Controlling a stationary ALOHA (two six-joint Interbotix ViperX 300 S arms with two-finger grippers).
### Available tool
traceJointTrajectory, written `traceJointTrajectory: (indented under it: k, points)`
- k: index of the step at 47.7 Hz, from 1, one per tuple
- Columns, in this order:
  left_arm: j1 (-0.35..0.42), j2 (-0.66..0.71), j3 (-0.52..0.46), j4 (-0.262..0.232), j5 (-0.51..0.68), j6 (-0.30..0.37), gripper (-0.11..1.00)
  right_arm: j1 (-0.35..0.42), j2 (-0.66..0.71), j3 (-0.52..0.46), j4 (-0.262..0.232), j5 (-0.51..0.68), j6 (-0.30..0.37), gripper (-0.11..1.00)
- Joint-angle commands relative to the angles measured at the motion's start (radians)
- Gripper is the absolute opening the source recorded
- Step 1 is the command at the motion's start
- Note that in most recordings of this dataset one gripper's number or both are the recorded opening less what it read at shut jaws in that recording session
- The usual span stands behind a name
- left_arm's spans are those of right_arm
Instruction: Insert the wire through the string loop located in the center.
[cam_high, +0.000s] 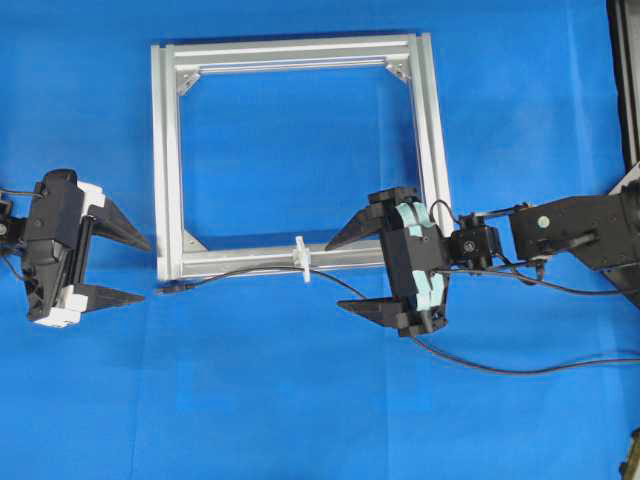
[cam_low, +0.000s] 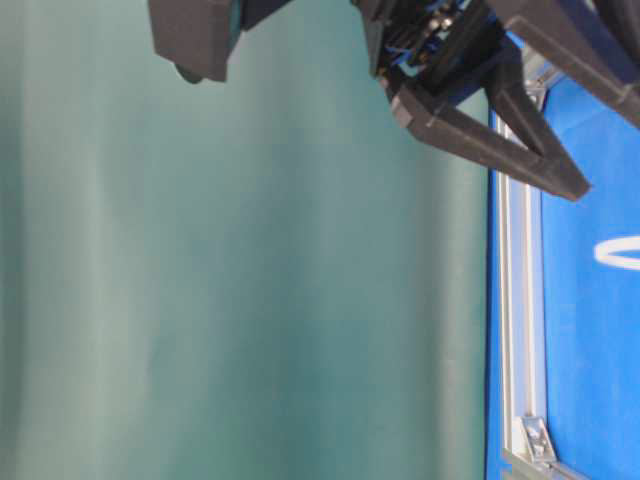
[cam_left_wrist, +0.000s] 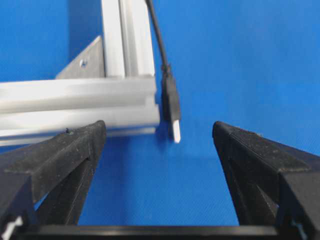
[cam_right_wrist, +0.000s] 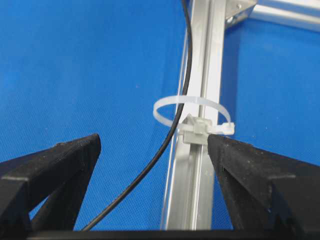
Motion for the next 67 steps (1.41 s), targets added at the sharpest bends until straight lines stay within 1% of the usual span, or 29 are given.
traceJointTrajectory:
  k: [1,12,26,67]
  points:
    - [0.005,-0.023,-0.029,0.003,0.008,0.002,0.84,0.003,-0.051,-0.017,0.0,0.02,0.002,0.92]
    - [0.028,-0.074,-0.078,0.005,0.072,0.009,0.84,0.003,-0.147,-0.017,0.002,0.1,0.0,0.92]
    - [0.048,-0.104,-0.095,0.003,0.089,0.009,0.84,0.003,-0.245,-0.017,0.002,0.183,0.0,0.92]
    - [0.048,-0.103,-0.1,0.005,0.089,0.008,0.84,0.003,-0.256,-0.015,0.002,0.19,0.0,0.92]
